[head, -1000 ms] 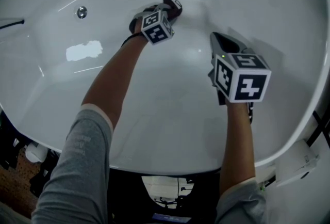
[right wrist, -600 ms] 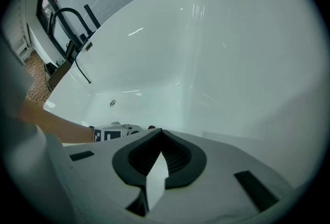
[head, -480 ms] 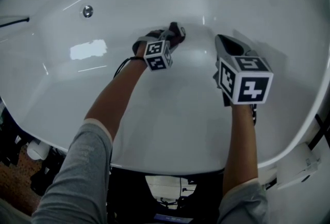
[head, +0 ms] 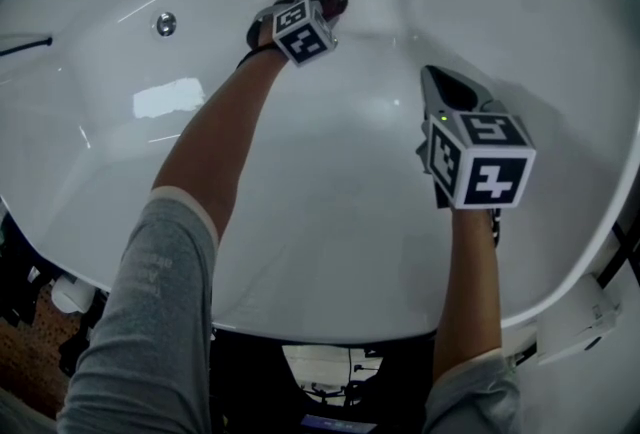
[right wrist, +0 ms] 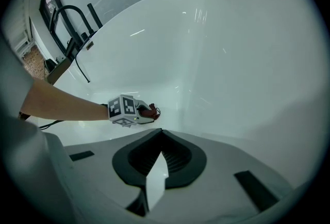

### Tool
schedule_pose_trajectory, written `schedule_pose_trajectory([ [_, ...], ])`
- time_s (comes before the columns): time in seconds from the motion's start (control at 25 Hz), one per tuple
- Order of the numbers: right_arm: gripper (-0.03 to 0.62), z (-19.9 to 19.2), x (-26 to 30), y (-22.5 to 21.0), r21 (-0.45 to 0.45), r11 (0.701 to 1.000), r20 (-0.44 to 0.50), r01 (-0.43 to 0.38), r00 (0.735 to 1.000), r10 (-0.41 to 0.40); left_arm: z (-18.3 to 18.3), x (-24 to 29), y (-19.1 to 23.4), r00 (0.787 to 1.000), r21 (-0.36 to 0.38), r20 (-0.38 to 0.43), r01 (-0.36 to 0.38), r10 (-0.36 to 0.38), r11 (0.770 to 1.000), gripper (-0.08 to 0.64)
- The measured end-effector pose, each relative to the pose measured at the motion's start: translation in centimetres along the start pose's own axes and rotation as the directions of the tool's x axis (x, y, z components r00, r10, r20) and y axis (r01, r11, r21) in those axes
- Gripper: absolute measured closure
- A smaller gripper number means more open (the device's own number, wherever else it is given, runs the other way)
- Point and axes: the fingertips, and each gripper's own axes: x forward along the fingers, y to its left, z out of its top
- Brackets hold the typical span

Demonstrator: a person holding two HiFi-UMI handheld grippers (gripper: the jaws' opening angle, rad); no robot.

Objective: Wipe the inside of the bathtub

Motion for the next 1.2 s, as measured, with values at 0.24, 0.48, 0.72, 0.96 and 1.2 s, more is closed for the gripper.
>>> schedule_pose_trajectory([
  [0.24, 0.583, -0.1, 0.0, -0.2, 0.003, 1.0, -0.003, 0.004, 1.0, -0.004, 0.7, -0.3, -0.8, 1.0, 0.016, 0.021, 0.016, -0.017, 1.0, 0.459],
  [0.48, 0.583, -0.2, 0.0, -0.4, 0.014, 1.0, -0.002, 0.004, 1.0, -0.004, 1.6, -0.3, -10.9, 0.988, 0.23, 0.041, 0.136, -0.149, 0.964, 0.46],
  [0.72, 0.583, 0.2, -0.1, -0.2, 0.015, 1.0, 0.005, 0.009, 1.0, -0.009, 4.3, 1.0, -12.7, 0.981, 0.243, 0.086, 0.147, -0.173, 0.959, 0.459],
  [0.96, 0.583, 0.5, -0.2, -0.5, 0.028, 1.0, 0.017, 0.016, 1.0, -0.016, 8.5, 2.4, -9.6, 0.983, 0.198, 0.102, 0.129, -0.151, 0.972, 0.459],
  [1.2, 0.583, 0.5, -0.3, -1.2, 0.048, 0.998, 0.019, 0.035, 0.999, -0.036, 11.0, 1.5, -10.7, 0.971, 0.12, 0.198, 0.112, -0.134, 0.987, 0.462],
])
